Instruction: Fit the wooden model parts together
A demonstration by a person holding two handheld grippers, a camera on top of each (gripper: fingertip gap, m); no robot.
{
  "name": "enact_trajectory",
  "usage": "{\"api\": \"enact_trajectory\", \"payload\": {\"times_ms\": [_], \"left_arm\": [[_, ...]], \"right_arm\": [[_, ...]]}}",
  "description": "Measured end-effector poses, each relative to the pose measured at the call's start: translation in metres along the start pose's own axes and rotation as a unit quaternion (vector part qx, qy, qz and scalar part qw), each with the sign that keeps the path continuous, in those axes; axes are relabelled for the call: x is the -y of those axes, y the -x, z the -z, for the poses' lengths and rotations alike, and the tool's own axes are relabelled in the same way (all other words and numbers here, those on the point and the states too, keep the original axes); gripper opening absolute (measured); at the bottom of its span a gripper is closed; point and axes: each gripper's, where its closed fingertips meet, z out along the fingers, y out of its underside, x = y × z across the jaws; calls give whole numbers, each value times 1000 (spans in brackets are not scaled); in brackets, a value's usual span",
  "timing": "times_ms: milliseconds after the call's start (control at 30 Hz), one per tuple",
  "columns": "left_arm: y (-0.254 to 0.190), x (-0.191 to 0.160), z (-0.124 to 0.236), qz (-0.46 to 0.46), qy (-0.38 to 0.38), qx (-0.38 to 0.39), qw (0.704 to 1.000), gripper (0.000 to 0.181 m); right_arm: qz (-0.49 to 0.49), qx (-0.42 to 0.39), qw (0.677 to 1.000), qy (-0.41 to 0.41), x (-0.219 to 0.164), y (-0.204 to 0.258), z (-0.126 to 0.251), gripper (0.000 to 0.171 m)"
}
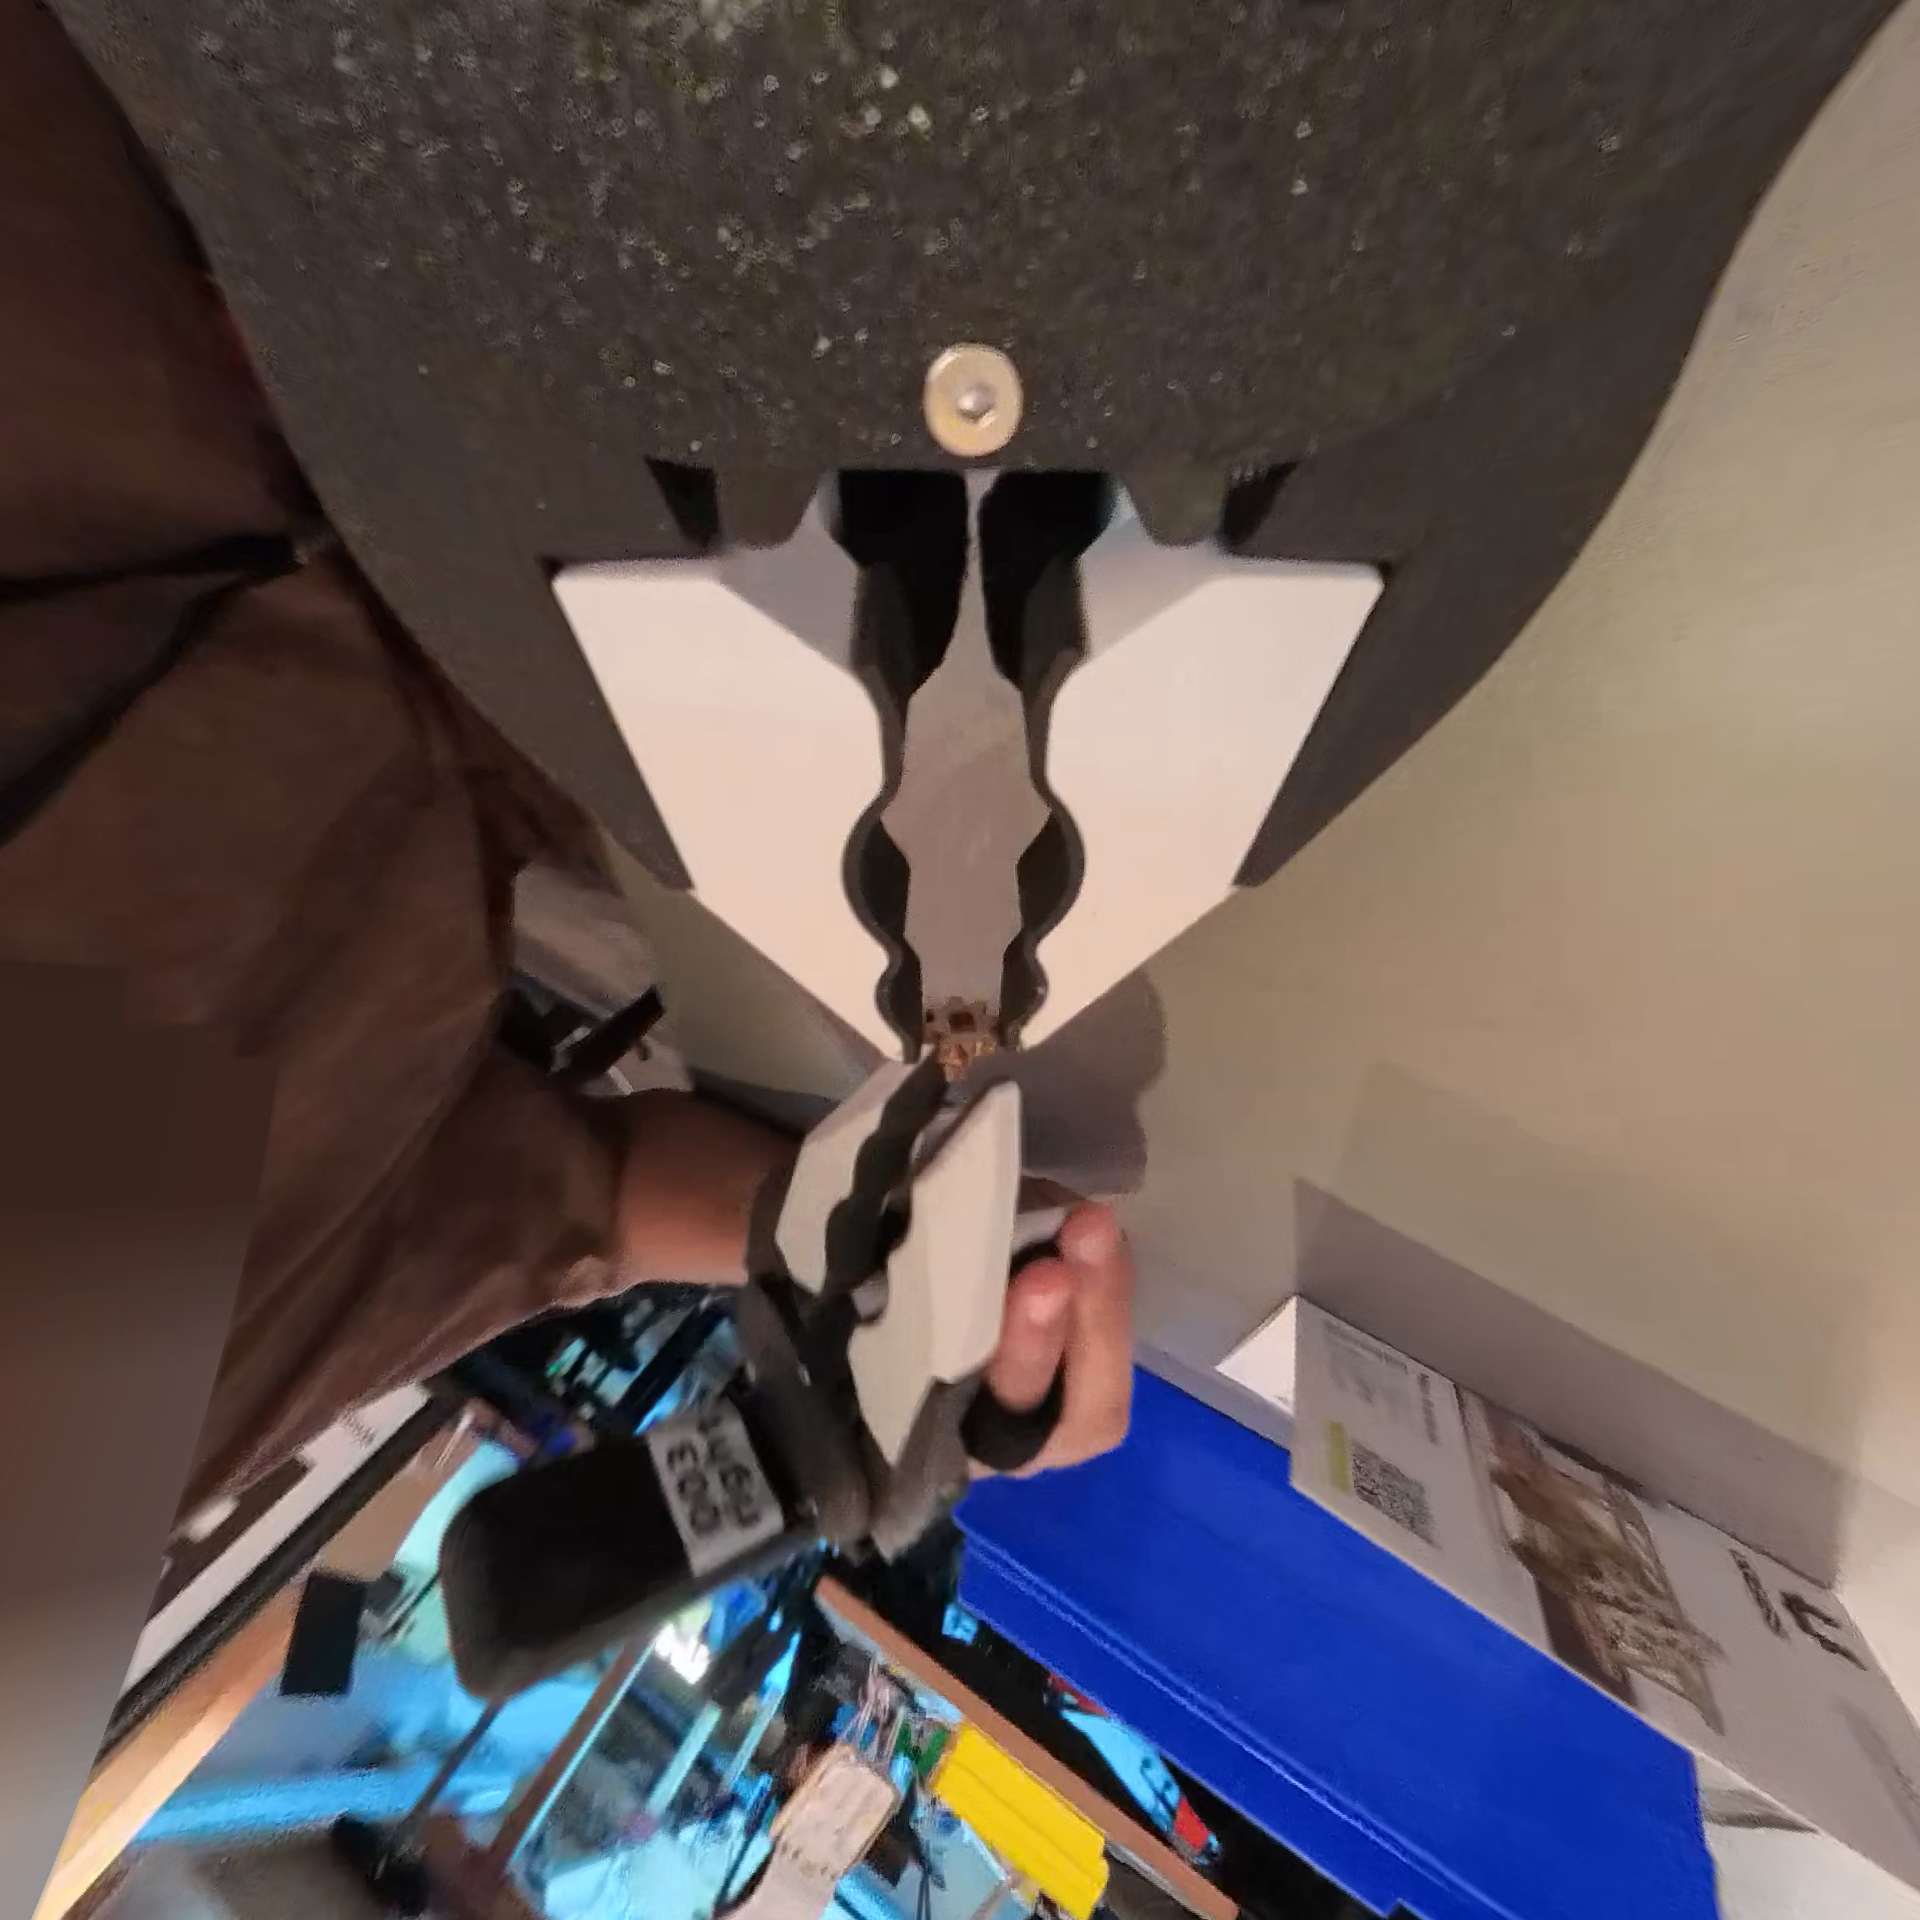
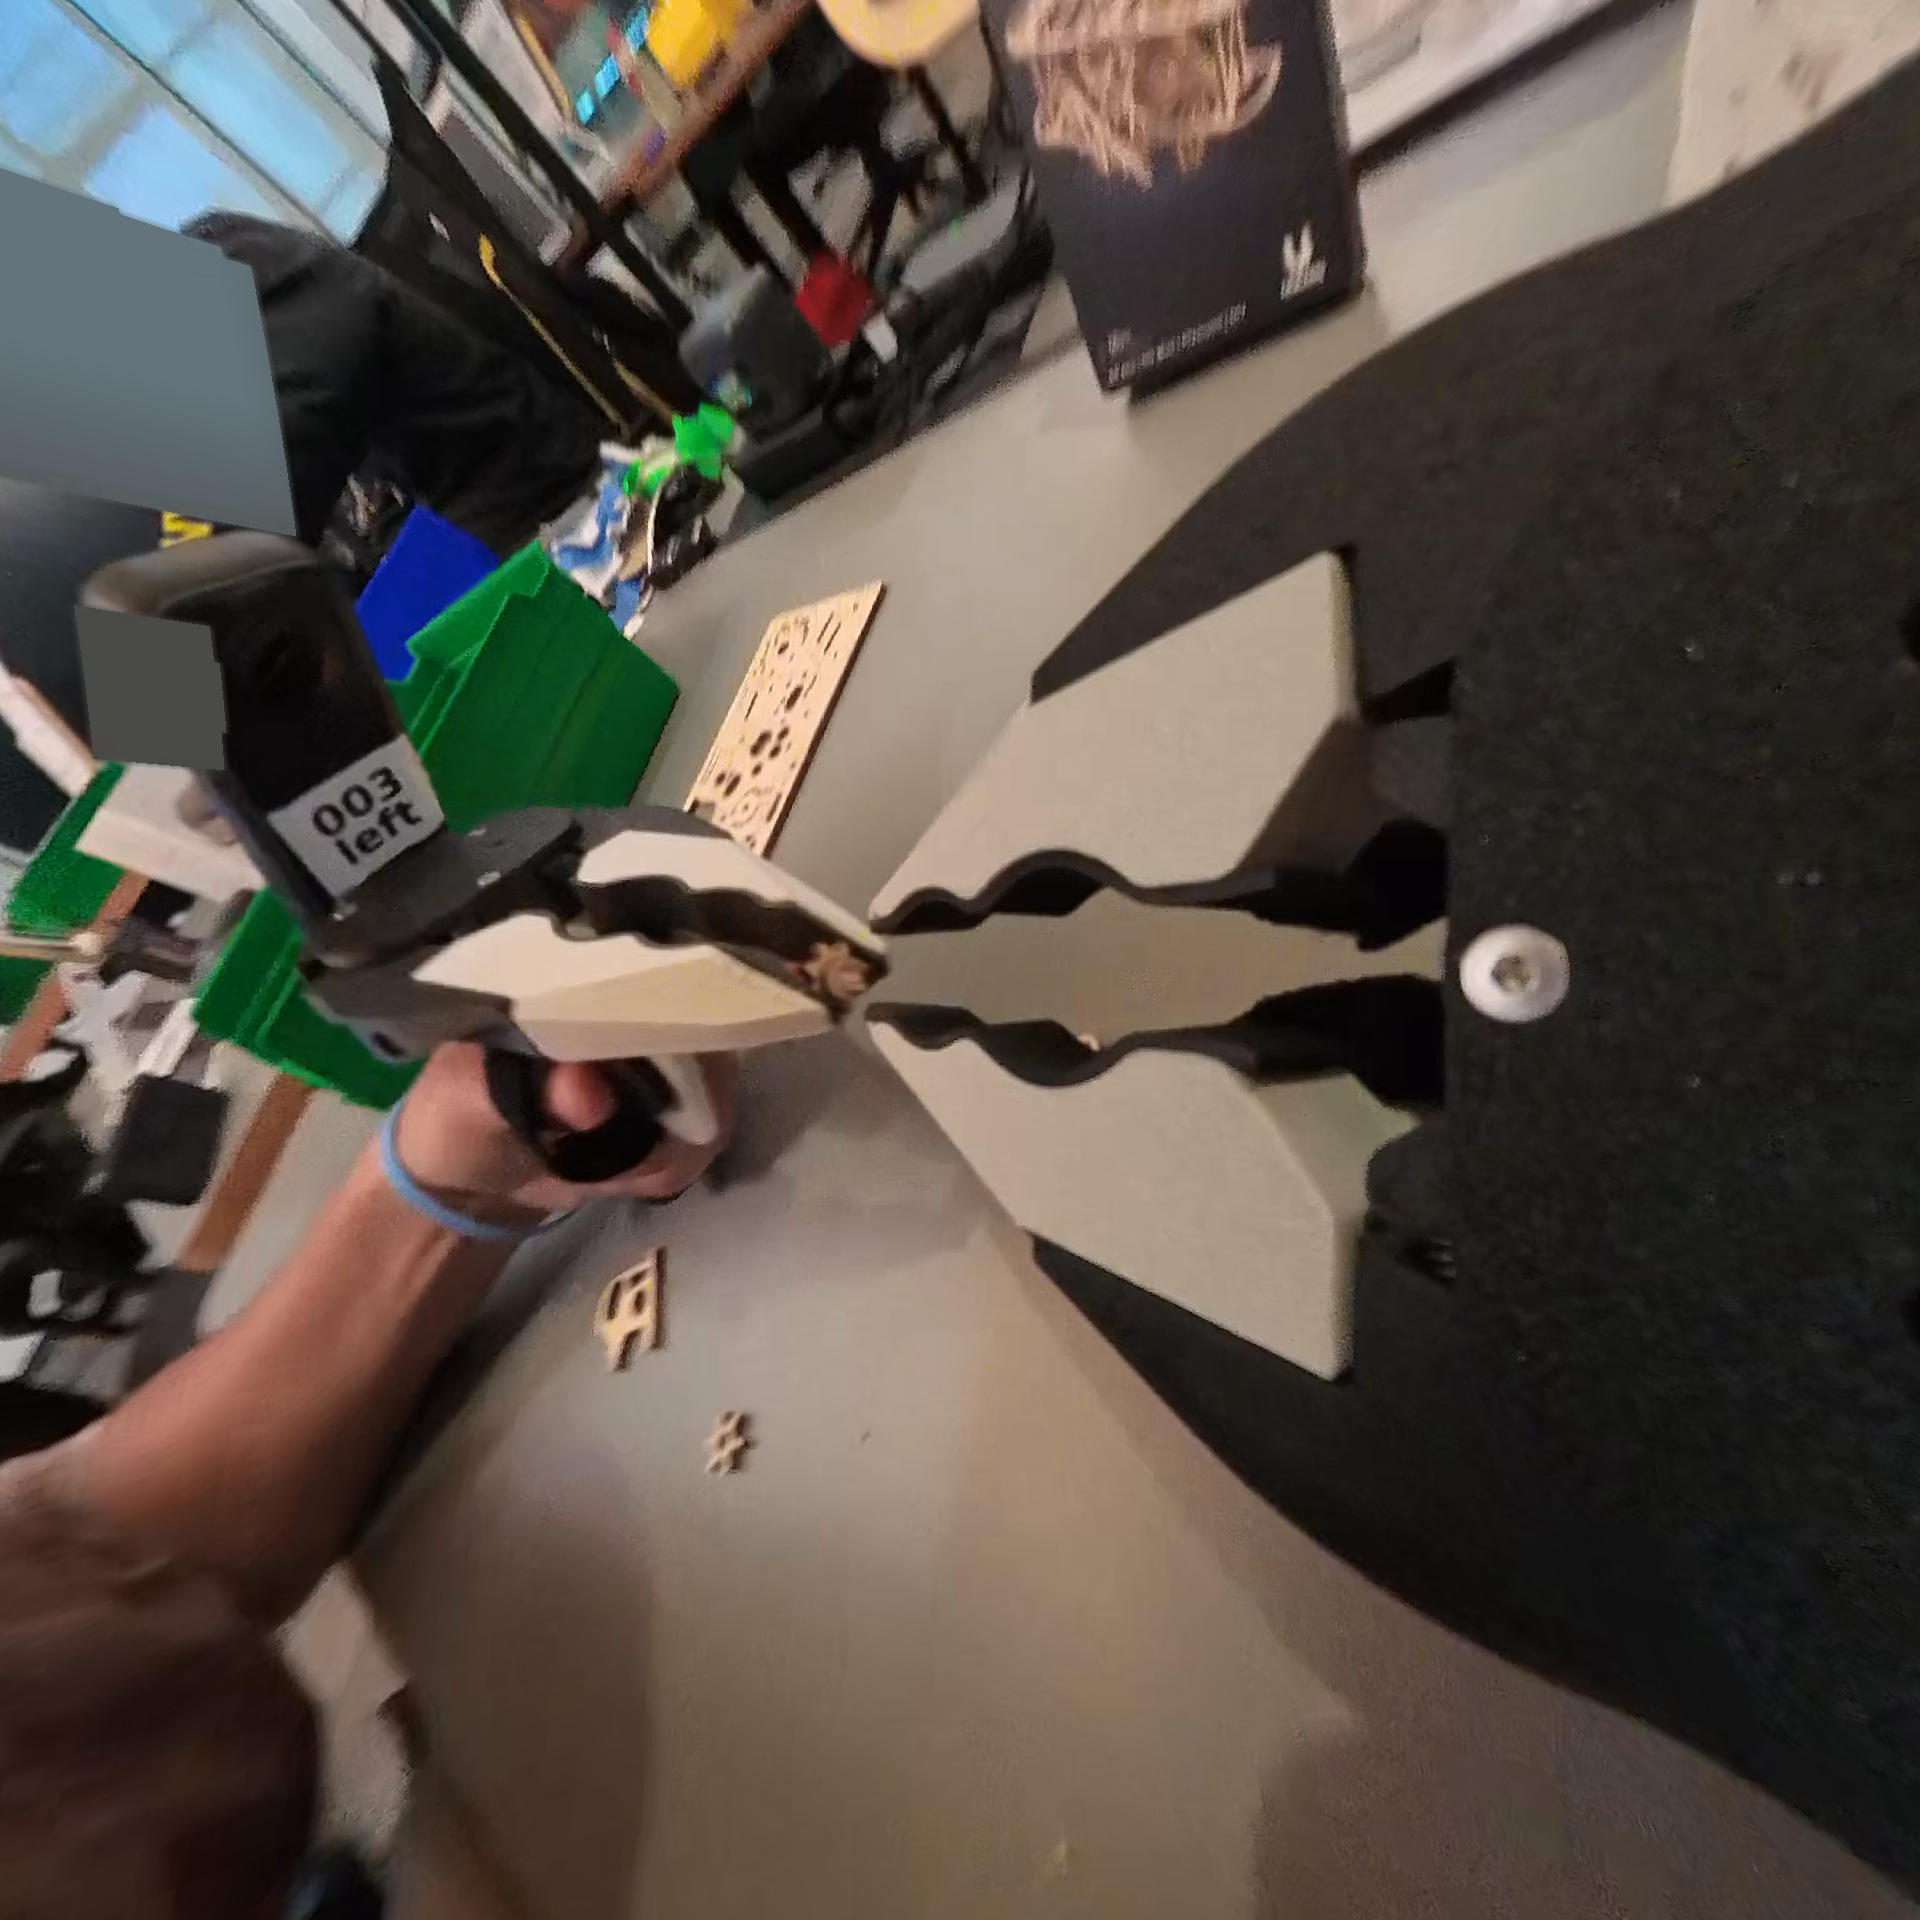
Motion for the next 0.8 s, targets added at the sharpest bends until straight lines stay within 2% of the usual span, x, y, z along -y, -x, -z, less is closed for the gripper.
{"api": "enact_trajectory", "payload": {"times_ms": [200, 800], "left_arm": [[2, -4, 1, 65, 8, -30, 997, 13], [-4, -9, 1, 120, 18, -77, 990, 12]], "right_arm": [[64, -24, 998, 13, 0, 2, -1, 5], [85, -13, 996, 17, -1, 9, -5, 3]]}}
